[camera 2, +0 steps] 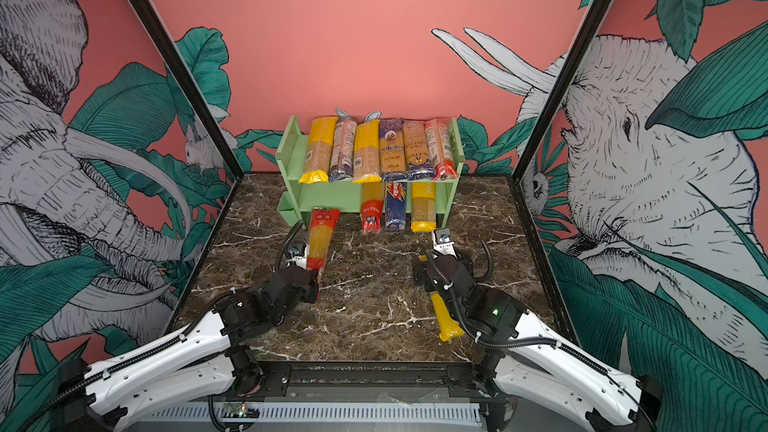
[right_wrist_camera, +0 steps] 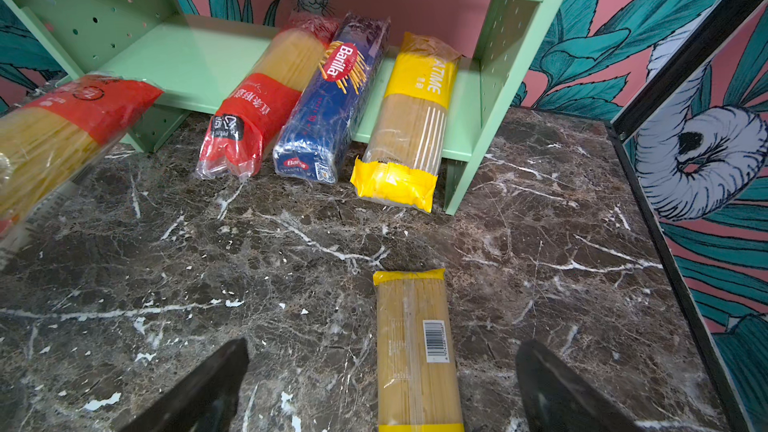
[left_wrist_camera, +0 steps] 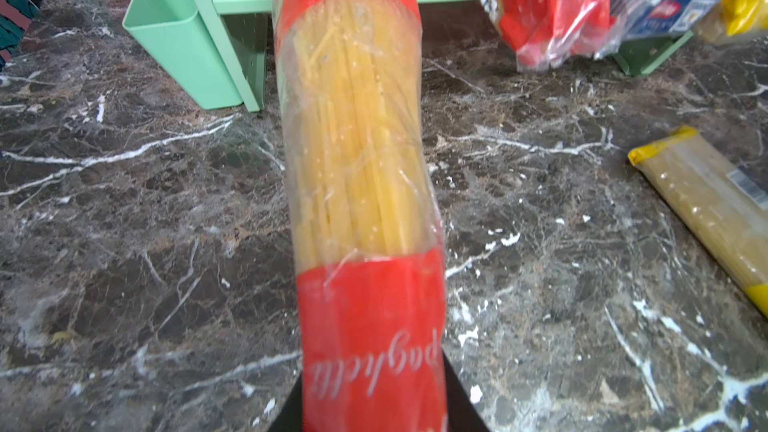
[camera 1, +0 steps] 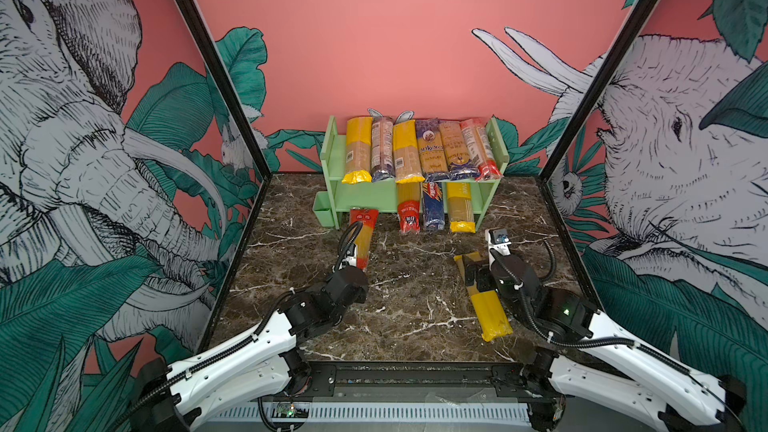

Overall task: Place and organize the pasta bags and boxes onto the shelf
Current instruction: 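Lift the red pack upright with the left gripper toward the shelf, then stand the red pack on the lower shelf beside the other red pack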

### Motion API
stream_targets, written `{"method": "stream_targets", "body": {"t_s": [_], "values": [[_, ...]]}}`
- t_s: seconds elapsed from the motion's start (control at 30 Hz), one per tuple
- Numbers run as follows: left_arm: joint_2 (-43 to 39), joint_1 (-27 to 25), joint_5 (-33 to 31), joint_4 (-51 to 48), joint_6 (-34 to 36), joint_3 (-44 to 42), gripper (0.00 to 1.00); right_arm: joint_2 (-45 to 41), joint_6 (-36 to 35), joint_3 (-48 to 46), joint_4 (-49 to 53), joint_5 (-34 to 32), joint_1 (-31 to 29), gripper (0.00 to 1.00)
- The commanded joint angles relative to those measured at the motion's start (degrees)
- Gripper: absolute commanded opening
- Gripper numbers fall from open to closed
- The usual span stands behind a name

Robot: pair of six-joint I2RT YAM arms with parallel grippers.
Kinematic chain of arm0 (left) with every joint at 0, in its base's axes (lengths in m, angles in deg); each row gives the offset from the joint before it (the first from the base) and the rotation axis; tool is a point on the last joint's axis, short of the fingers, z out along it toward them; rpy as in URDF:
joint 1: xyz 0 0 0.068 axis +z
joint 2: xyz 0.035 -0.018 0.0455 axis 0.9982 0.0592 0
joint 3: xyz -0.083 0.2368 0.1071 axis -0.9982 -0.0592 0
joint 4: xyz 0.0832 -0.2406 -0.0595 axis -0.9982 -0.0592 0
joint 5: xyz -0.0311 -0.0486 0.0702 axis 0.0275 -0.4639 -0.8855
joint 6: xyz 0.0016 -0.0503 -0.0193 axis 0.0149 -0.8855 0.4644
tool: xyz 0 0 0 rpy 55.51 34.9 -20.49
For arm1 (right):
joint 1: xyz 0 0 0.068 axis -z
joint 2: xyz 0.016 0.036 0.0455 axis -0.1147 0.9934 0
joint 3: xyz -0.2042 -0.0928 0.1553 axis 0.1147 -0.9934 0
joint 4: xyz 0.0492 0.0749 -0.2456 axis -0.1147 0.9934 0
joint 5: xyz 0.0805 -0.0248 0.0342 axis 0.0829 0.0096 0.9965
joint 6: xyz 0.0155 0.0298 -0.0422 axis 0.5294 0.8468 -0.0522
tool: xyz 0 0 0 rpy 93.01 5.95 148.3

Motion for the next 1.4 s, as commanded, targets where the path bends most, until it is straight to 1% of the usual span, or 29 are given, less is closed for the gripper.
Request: {"method": "stream_targets", "body": {"t_s": [0.0,0.27,0.4,0.47,0.5,0.7,1.0,1.2,1.37], "values": [[1.36,2.7,1.24,11.81,3.93,4.7,0.0,-0.73,-0.49,1.57,-0.19,-0.91,0.39,0.99],[11.04,8.23,5.81,21.28,8.7,10.76,0.0,-1.64,-2.14,2.72,1.66,-2.14,1.13,0.99],[17.19,11.24,8.56,25.21,9.69,15.23,0.0,-1.64,-2.94,3.37,2.16,-2.32,1.75,0.99],[20.37,11.51,9.48,26.32,10.09,17.75,0.0,-1.55,-3.07,3.47,2.34,-2.38,2.07,0.99],[21.94,13.52,9.9,27.52,10.53,18.66,0.0,-1.55,-3.21,3.47,2.39,-2.44,2.24,0.99],[30.52,16.44,13.01,31.97,10.33,24.26,0.0,-1.47,-3.23,3.04,2.28,-2.22,3.02,0.99],[39.78,18.45,15.35,33.62,10.17,32.24,0.0,-1.53,-4.04,3.0,2.56,-1.8,4.67,0.99],[43.58,18.9,16.24,32.29,9.9,36.77,0.0,-1.98,-4.04,2.44,2.69,-1.47,5.53,0.99],[45.69,19.07,16.91,31.21,9.35,38.61,0.0,-2.67,-4.07,2.12,2.99,-1.26,5.93,0.99]]}}
